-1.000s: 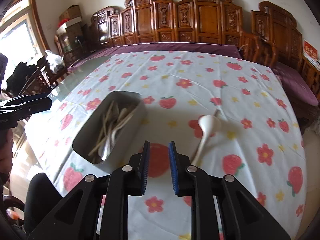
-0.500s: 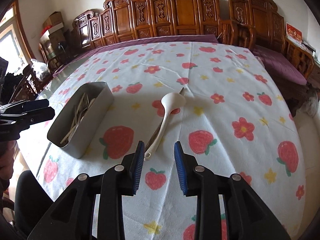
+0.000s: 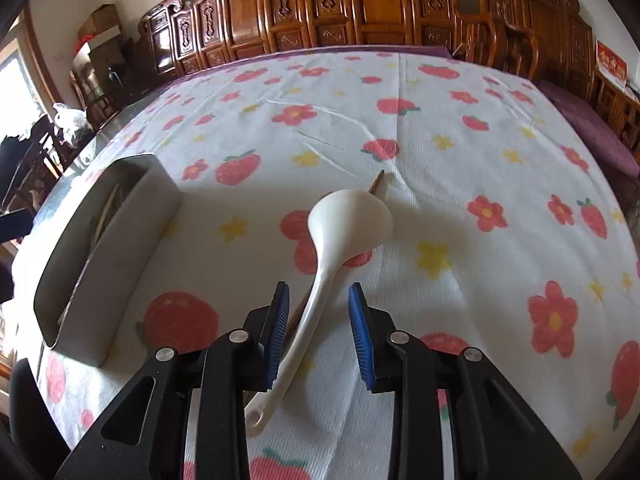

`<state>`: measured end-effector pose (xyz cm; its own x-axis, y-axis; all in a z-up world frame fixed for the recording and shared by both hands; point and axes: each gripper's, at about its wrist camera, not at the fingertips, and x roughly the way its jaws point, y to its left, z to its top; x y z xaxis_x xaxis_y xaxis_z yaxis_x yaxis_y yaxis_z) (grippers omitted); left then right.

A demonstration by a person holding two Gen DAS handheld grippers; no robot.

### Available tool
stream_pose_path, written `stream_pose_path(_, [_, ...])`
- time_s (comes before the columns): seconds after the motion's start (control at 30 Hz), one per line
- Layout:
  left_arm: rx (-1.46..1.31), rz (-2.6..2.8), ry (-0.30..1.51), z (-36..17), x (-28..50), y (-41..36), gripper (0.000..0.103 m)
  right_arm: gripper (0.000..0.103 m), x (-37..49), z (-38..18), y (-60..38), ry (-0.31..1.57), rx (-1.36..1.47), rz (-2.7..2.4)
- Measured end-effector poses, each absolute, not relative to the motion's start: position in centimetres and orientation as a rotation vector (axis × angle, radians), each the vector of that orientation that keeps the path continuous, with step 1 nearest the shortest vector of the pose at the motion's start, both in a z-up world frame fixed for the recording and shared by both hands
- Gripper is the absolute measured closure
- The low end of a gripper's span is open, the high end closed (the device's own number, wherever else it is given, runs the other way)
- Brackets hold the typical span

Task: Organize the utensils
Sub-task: 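Move the right tool toward the white plastic ladle-spoon, then grasp the ladle-spoon with the right tool while the left tool grasps the wooden chopstick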

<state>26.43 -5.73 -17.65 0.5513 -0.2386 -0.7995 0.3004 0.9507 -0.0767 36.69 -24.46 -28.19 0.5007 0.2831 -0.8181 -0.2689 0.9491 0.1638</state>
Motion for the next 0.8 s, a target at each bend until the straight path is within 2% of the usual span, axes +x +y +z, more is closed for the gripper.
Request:
stream_pose_path(0.1, [0.076, -0.322, 0.942, -18.0, 26.5, -5.9, 0.028, 0.07, 37.4, -28.7, -24.8, 0.994, 0.045, 0.336])
stream_pose_path(0.13, [0.077, -0.321, 0.945, -18.1, 26.5, -5.9, 0.028, 0.075, 37.7, -28.7, -24.9, 0.995, 0.052, 0.333])
stream_pose_path(0.17, [0.077, -0.32, 0.948, -18.2, 26.5, -5.9, 0.028, 0.089, 37.7, -28.7, -24.9, 1.0, 0.06, 0.335])
stream_pose_path(0.23, [0.072, -0.317, 0.954, -18.4, 26.6, -5.8, 0.028, 0.095, 37.6, -28.6, -25.1, 1.006, 0.085, 0.344])
stream_pose_path(0.47, [0.078, -0.326, 0.964, -18.9, 27.2, -6.7, 0.028, 0.099, 36.2, -27.1, -26.5, 0.985, 0.132, 0.351])
stream_pose_path(0.8, [0.114, -0.358, 0.994, -20.9, 28.8, -10.9, 0.028, 0.099, 33.1, -24.4, -31.0, 0.944, 0.093, 0.33])
